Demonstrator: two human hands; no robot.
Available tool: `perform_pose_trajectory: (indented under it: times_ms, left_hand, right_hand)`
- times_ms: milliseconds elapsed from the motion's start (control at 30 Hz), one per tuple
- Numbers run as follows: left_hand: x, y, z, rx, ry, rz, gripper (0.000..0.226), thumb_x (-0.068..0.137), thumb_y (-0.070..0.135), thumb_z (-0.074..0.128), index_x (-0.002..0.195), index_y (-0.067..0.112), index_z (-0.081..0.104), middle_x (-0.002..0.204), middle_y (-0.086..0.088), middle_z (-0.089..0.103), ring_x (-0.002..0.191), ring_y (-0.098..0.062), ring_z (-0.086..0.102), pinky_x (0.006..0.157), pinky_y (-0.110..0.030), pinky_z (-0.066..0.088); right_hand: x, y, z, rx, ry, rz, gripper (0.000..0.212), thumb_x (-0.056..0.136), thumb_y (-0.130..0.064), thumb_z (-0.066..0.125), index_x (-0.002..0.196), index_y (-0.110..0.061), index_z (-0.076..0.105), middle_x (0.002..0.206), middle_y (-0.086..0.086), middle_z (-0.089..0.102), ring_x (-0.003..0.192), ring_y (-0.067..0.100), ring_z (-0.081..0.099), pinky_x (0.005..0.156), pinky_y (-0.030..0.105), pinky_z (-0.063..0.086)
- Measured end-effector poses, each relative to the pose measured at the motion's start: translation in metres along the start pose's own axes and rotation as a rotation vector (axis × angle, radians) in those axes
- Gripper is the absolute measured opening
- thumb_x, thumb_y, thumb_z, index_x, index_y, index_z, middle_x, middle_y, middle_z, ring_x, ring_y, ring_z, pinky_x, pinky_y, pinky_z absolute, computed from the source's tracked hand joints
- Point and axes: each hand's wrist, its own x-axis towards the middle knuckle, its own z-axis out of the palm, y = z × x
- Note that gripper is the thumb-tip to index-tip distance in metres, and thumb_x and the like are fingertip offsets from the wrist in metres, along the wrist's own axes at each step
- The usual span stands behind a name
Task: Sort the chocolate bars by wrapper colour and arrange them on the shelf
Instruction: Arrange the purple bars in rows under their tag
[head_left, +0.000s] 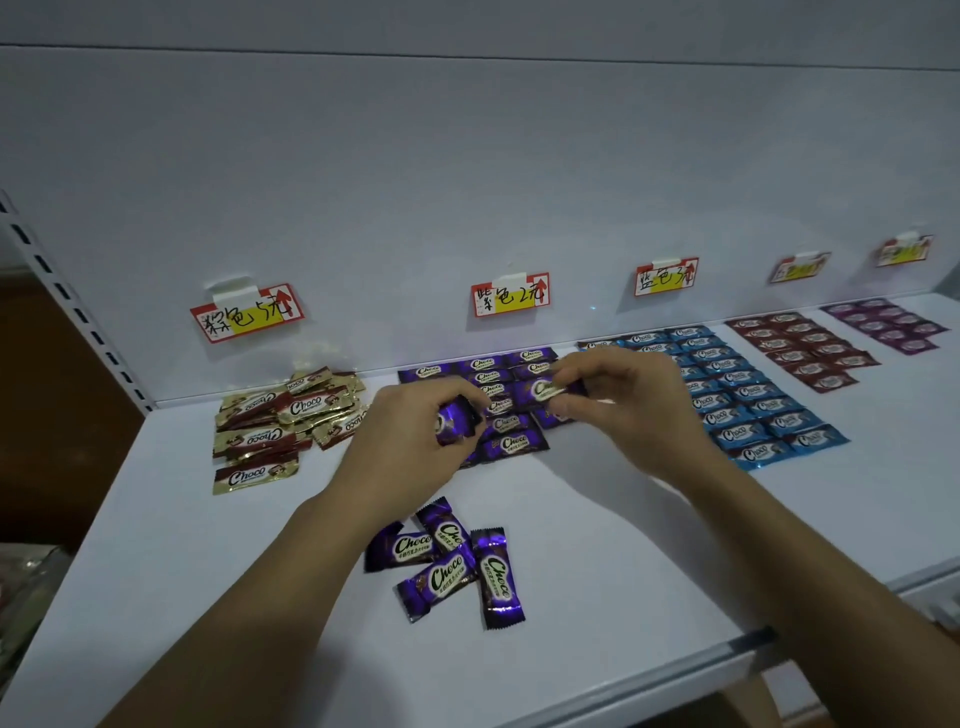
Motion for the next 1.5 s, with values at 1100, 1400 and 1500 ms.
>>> perform_pose_trajectory:
  times_ms: [1100, 1400, 1500]
  left_hand:
    - [0.006, 0.015, 0.028, 0.364, -0.298, 0.111, 0.044, 0.084, 0.023, 0.073, 0.126, 0.031, 0.065, 0.125, 0.015, 0.055, 0.109, -0.014, 0.058, 0.085, -0.029, 0.050]
    - [0.005, 0.009, 0.007, 0.169, -0.116, 0.036, 0.026, 0.080, 0.030, 0.075, 0.096, 0.033, 0.056, 0.079, 0.015, 0.063, 0.070, -0.010, 0.057, 0.056, -0.021, 0.040]
    - [0.006, 0.002, -0.003, 0.149, -0.103, -0.022, 0.019, 0.081, 0.027, 0.075, 0.097, 0.029, 0.064, 0.079, 0.011, 0.066, 0.069, -0.011, 0.058, 0.056, -0.025, 0.044]
  right_hand:
    - [-0.021, 0.010, -0.009, -0.310, -0.110, -0.105, 0.017, 0.087, -0.025, 0.075, 0.103, -0.021, 0.077, 0.096, -0.008, 0.073, 0.090, 0.010, 0.063, 0.074, 0.024, 0.048]
    - [0.000, -0.026, 0.036, 0.282, -0.349, 0.072, 0.030, 0.081, -0.002, 0.080, 0.108, -0.005, 0.066, 0.081, 0.020, 0.069, 0.079, 0.043, 0.067, 0.076, 0.063, 0.055]
    - [0.003, -0.025, 0.046, 0.279, -0.303, 0.060, 0.026, 0.084, -0.009, 0.078, 0.107, -0.011, 0.064, 0.080, 0.016, 0.069, 0.077, 0.044, 0.065, 0.074, 0.063, 0.054]
